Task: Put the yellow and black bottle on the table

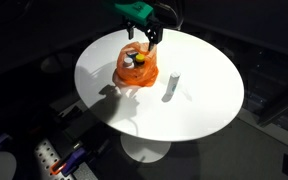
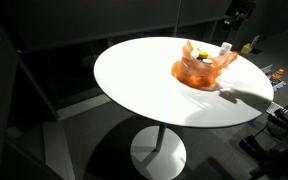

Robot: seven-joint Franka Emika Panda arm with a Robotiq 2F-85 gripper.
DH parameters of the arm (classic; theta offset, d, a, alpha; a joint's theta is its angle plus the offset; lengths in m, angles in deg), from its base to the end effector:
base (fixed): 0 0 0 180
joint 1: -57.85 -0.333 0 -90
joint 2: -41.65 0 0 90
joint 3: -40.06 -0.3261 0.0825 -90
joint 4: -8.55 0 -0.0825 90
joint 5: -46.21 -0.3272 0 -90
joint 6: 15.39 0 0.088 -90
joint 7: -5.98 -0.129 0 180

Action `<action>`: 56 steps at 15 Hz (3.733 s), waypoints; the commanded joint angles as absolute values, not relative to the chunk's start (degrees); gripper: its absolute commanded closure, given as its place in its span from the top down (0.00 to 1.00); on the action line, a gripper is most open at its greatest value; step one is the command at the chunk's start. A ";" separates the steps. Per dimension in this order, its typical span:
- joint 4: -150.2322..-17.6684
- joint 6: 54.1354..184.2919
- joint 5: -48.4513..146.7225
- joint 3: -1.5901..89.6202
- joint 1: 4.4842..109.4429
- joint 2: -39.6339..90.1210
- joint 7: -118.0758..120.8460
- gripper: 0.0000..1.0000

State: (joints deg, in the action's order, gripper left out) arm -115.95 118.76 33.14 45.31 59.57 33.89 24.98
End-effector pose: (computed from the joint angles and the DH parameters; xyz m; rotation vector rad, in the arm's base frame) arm 0.5133 -0.0548 0.3608 -2.9965 -0.0818 -0.1021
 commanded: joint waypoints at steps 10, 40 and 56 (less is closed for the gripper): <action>-110.22 119.75 36.17 42.25 61.17 25.14 25.26 1.00; -98.80 116.63 45.65 38.46 60.41 16.12 21.85 0.00; -98.98 114.14 46.30 39.23 60.72 14.42 21.61 1.00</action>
State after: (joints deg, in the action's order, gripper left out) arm -99.30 115.00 45.98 39.78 60.48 14.96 22.72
